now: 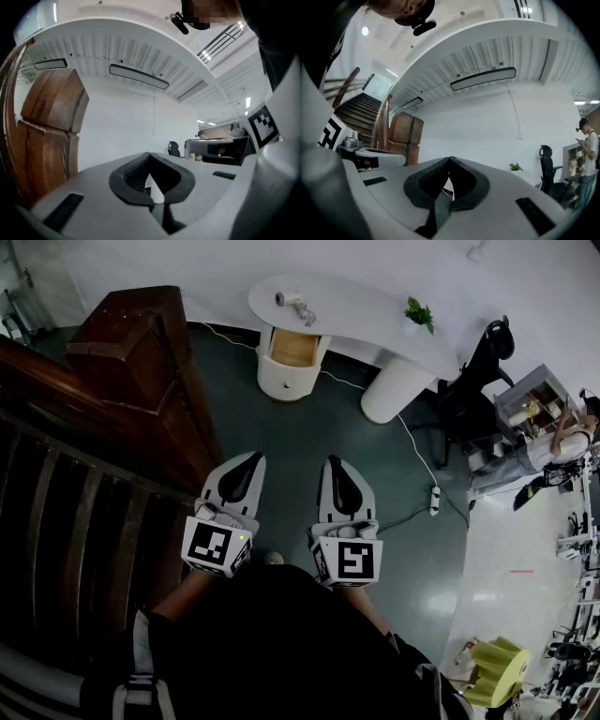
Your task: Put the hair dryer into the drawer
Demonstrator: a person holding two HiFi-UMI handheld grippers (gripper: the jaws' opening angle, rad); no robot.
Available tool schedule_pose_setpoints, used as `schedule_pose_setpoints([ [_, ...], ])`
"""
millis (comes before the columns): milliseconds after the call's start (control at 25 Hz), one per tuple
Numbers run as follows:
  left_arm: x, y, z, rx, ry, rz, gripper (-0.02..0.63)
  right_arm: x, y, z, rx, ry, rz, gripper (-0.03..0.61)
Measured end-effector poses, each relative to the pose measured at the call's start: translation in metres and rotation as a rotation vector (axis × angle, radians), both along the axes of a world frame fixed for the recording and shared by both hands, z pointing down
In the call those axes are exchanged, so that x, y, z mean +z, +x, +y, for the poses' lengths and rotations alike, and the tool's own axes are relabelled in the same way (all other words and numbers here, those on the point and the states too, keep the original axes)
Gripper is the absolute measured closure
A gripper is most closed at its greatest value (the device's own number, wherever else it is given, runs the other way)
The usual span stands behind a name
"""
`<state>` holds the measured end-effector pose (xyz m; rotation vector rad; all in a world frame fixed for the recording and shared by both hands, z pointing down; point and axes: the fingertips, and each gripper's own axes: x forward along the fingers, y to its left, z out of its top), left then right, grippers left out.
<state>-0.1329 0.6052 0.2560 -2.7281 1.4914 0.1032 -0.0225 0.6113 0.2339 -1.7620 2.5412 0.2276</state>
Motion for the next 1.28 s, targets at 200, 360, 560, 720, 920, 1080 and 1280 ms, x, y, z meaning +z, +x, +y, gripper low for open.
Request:
schedule_pose_setpoints([
  [200,-0.003,0.011,-0.005,-0.002,0.009,0.005,0.607,-0.001,0.009,-0.007,-0.002,0.000,-0.002,0.557],
  [360,-0.002,0.020,-0.009,-0.011,0.006,0.011,0.607,-0.003,0.018,-0.012,-0.012,0.006,-0.011,0.557],
  [560,0.000,0.027,-0.018,-0.032,0.010,0.018,0.606,-0.001,0.027,-0.020,-0.044,0.011,-0.036,0.555],
  [720,0.001,0.031,-0.027,-0.043,0.007,0.016,0.606,0.008,0.031,-0.028,-0.055,-0.006,-0.040,0.555],
  [920,0.005,0.034,-0.053,-0.035,0.007,0.005,0.606,0.019,0.032,-0.053,-0.049,-0.034,-0.049,0.555],
  [1080,0.004,0.037,-0.089,-0.021,-0.005,0.009,0.607,0.018,0.036,-0.085,-0.032,-0.039,-0.051,0.555],
  [1280,0.006,0.043,-0.148,-0.005,-0.003,0.001,0.607,0.020,0.036,-0.140,-0.038,-0.033,-0.020,0.555],
])
